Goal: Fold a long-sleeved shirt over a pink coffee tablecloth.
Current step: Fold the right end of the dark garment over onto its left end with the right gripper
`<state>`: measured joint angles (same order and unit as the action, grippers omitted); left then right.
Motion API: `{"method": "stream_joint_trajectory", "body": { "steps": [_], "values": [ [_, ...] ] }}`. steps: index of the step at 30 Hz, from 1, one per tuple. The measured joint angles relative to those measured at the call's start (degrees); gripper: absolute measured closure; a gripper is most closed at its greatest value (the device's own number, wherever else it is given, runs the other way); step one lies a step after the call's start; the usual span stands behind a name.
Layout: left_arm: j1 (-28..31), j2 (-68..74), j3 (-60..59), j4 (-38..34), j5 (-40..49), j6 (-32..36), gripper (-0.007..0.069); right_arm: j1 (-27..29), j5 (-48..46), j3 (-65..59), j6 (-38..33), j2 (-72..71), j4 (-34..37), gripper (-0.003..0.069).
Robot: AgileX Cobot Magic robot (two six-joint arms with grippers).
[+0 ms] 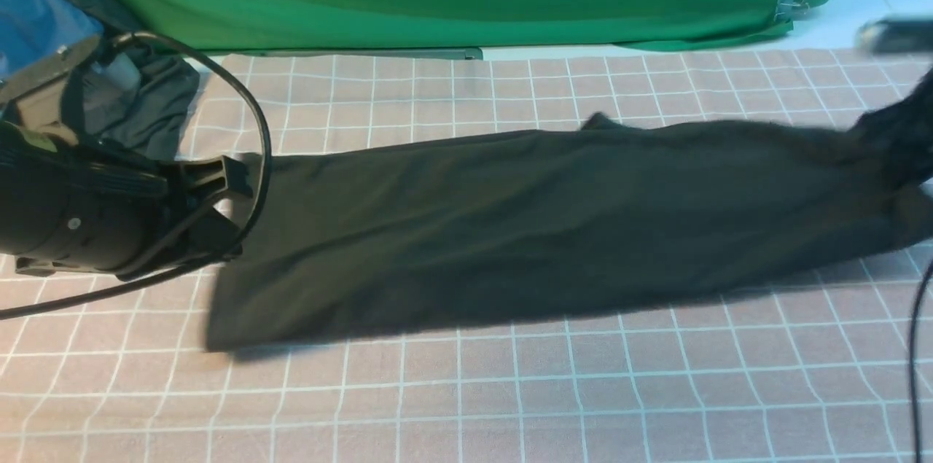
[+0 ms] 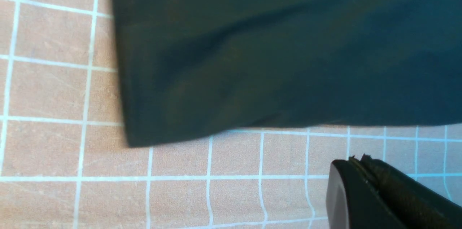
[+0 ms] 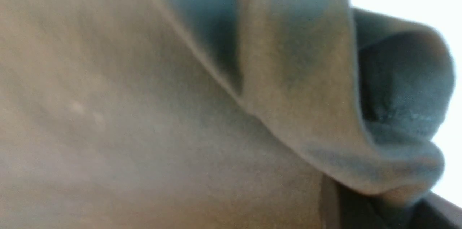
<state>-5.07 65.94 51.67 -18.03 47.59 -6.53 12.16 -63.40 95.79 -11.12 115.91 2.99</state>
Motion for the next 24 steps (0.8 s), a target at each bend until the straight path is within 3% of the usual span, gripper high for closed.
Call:
{"method": "stream_joint_trajectory", "body": {
  "steps": [5, 10, 18, 24],
  "values": [
    [0.0, -1.1, 0.0, 0.0, -0.1, 0.8, 0.0611, 0.4, -5.5, 6.1, 1.0, -2.1, 0.5, 0.0533],
    [0.0, -1.1, 0.0, -0.2, -0.9, 0.9, 0.0611, -3.6, -6.2, 9.4, 2.1, -5.3, 7.5, 0.0533],
    [0.0, -1.1, 0.0, -0.8, -2.1, 1.2, 0.0611, -20.2, -6.0, 18.2, 7.3, -7.0, 14.1, 0.0533],
    [0.0, -1.1, 0.0, -1.1, -2.7, 1.2, 0.0611, -34.6, 1.2, 20.4, 11.8, -5.5, 15.4, 0.0533]
  ]
}}
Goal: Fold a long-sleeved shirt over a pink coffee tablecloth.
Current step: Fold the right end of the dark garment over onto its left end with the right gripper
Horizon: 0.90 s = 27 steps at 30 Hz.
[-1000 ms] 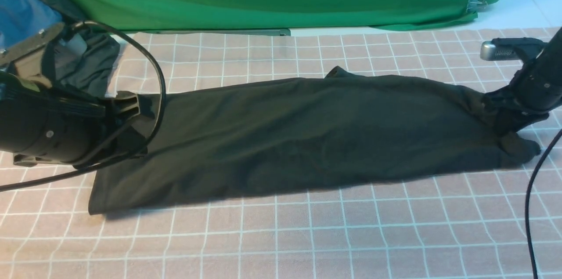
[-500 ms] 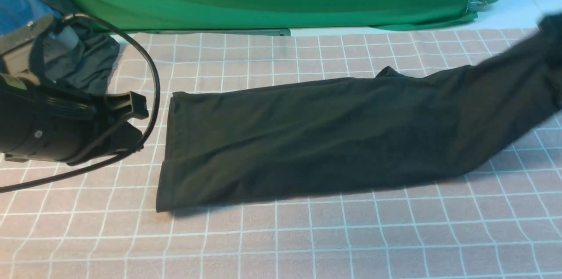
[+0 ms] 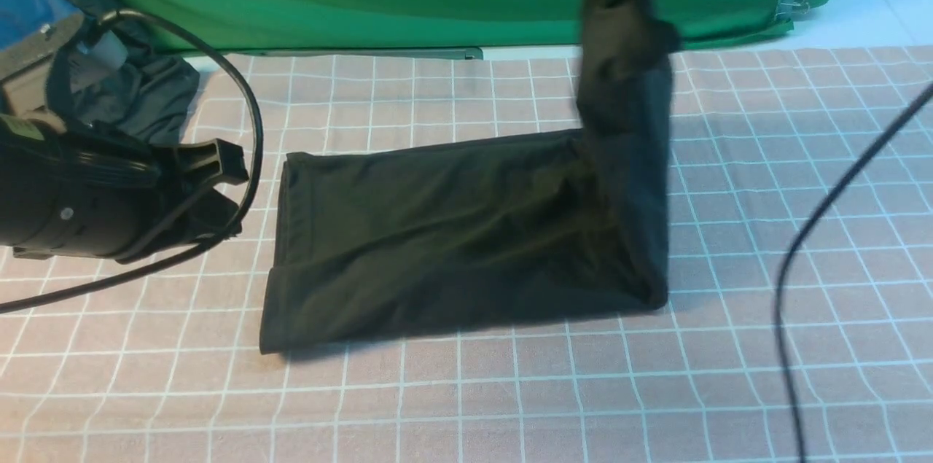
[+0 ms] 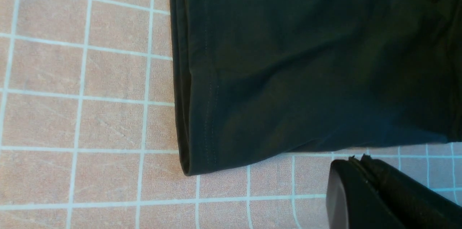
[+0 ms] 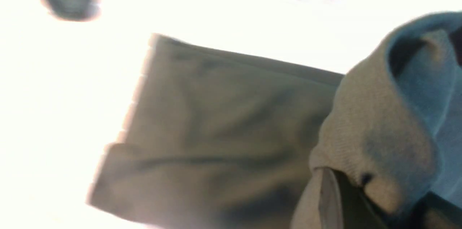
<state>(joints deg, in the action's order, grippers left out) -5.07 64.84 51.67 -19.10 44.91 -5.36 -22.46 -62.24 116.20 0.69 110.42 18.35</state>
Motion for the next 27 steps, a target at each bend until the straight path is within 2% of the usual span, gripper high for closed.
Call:
{"method": "stream_joint_trajectory", "body": {
  "steps": [7, 10, 17, 27],
  "values": [
    [0.0, -1.3, 0.0, 1.3, -0.1, -1.1, 0.0611, -9.3, 7.9, 0.0, 2.2, 3.3, -0.1, 0.0533],
    [0.0, -3.5, 0.0, 5.0, -0.1, -3.7, 0.0611, -13.5, 11.4, 0.0, 2.2, 5.1, 0.1, 0.0533],
    [0.0, -6.4, 0.0, 13.2, 1.6, -9.4, 0.0611, -16.4, 15.0, 0.0, 2.9, 9.5, 0.9, 0.0533],
    [0.0, -6.9, 0.0, 14.7, 2.1, -10.7, 0.0611, -20.2, 23.0, 0.0, 4.4, 15.6, 2.3, 0.0533]
  ]
}}
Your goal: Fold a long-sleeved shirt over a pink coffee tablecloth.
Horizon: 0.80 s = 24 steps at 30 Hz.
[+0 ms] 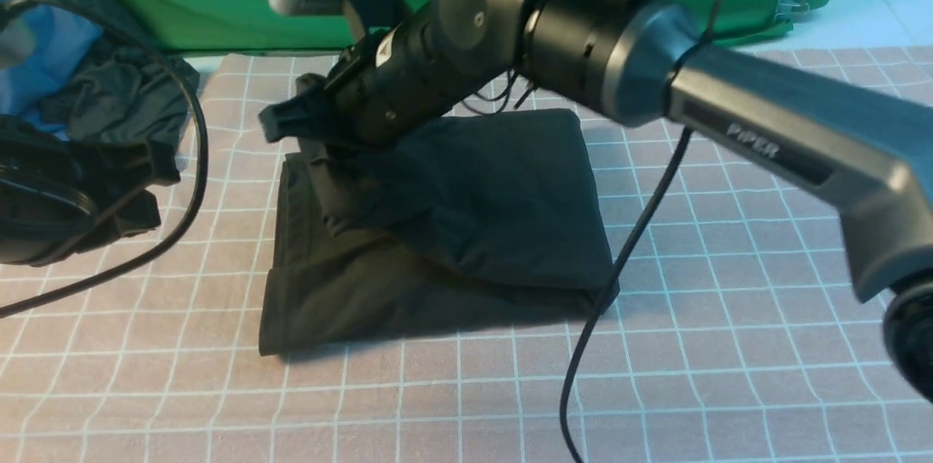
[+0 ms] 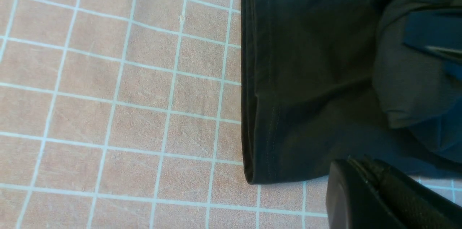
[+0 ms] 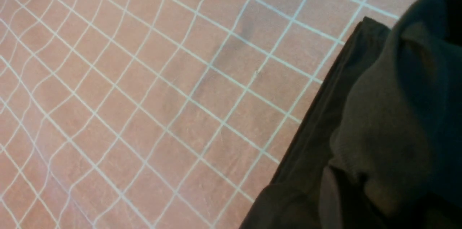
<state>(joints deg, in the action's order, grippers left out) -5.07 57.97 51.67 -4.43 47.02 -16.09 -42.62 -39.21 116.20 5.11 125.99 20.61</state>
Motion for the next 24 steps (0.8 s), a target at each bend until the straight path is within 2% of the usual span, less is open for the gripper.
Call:
{"method": "stream_joint_trajectory", "body": {
  "steps": [6, 9, 11, 12, 13, 14, 17, 19, 21, 22, 23, 24],
  "values": [
    [0.0, 0.0, 0.0, 0.0, 0.2, 0.0, 0.0611, -1.2, 5.7, 0.0, 2.2, 3.1, 0.3, 0.0533],
    [0.0, 0.0, 0.0, 0.0, 0.2, -0.1, 0.0611, -1.7, 6.9, 0.0, 2.5, 3.8, 0.3, 0.0484],
    [0.0, 0.0, 0.0, 0.0, 0.2, -0.1, 0.0611, -2.0, 7.5, 0.0, 2.5, 3.9, 0.3, 0.0391],
    [0.0, 0.0, 0.0, 0.0, 0.2, -0.1, 0.0611, -2.2, 7.5, 0.0, 2.4, 3.9, 0.3, 0.0370],
    [0.0, 0.0, 0.0, 0.0, 0.2, -0.1, 0.0611, -2.2, 7.4, 0.0, 1.5, 3.5, 0.4, 0.0289],
    [0.0, 0.0, 0.0, 0.0, 0.2, -0.3, 0.0611, -2.2, 6.6, 0.0, 0.2, 3.2, 0.4, 0.0250],
    [0.0, 0.0, 0.0, -0.1, -0.3, -1.4, 0.0611, -1.0, 0.8, 1.0, -5.1, 1.4, 0.2, 0.0201],
    [0.0, 0.0, 0.0, -0.4, -0.4, -1.7, 0.0611, 0.1, -2.1, 1.5, -5.8, 0.2, -0.4, 0.0204],
    [0.0, 0.3, 0.0, -1.4, -1.2, -2.7, 0.0611, 2.5, -7.8, 2.9, -7.4, -2.6, -2.6, 0.0242],
    [0.0, 1.1, 0.1, -3.4, -2.1, -2.8, 0.0611, 4.3, -11.5, 3.6, -8.9, -4.5, -4.7, 0.0300],
    [0.0, 1.1, 0.1, -3.4, -2.3, -2.8, 0.0611, 4.5, -12.0, 3.8, -9.2, -4.8, -5.0, 0.0310],
    [0.0, 3.4, 0.6, -7.6, -3.4, -1.0, 0.0611, 7.2, -16.4, 4.3, -10.9, -7.4, -7.9, 0.0433]
  ]
}}
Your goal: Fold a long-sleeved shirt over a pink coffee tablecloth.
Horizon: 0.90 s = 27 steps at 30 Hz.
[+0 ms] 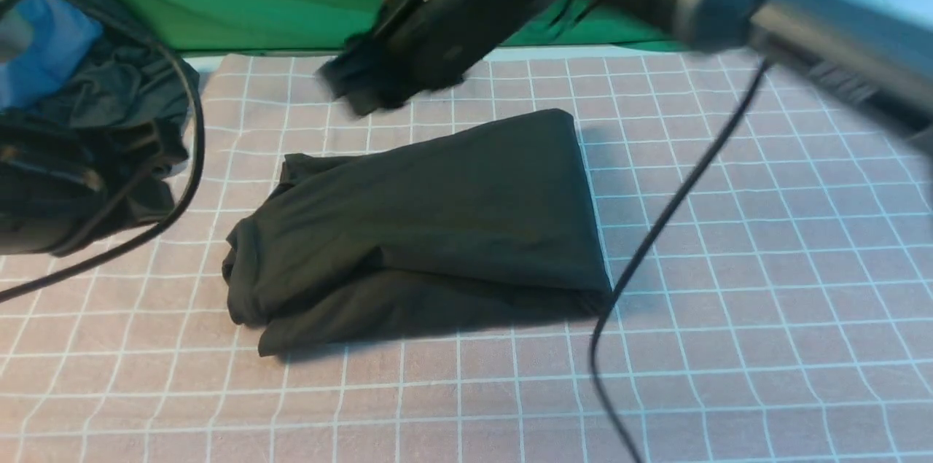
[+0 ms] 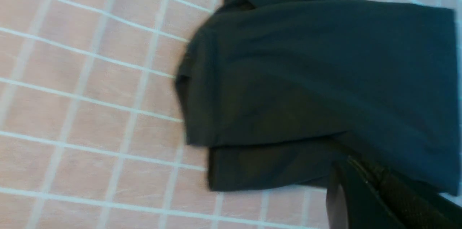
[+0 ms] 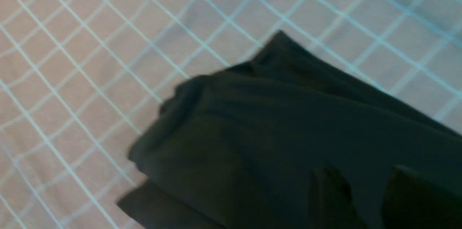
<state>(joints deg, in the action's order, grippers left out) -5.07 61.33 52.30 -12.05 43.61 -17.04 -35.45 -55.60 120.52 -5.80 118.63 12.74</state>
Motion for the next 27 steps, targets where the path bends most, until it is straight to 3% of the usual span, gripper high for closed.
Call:
{"method": "stream_joint_trajectory", "body": {
  "steps": [1, 5, 10, 14, 18, 27],
  "values": [
    [0.0, 1.7, 0.5, -2.7, -0.4, 1.7, 0.0611, 1.3, -2.9, 0.2, -0.6, -1.4, -1.6, 0.0522],
    [0.0, 8.7, 2.7, -11.5, -0.8, 7.8, 0.0611, 5.2, -10.6, 0.3, -1.6, -3.2, -3.7, 0.0612],
    [-0.4, 22.4, 8.7, -22.1, -2.7, 17.6, 0.0611, 8.3, -13.5, -6.3, -2.0, -3.6, -4.0, 0.0620],
    [-3.7, 31.3, 13.4, -24.2, -3.7, 20.3, 0.0611, 7.6, -12.6, -14.5, -2.2, -3.5, -3.7, 0.0620],
    [-8.2, 39.2, 16.3, -24.5, -6.2, 20.2, 0.0611, 7.1, -5.4, -24.0, -1.7, -3.1, -1.8, 0.0620],
    [-9.0, 46.4, 13.9, -23.6, -4.3, 19.1, 0.0611, 7.0, 2.6, -36.1, -1.7, -3.0, 0.9, 0.0620]
  ]
}}
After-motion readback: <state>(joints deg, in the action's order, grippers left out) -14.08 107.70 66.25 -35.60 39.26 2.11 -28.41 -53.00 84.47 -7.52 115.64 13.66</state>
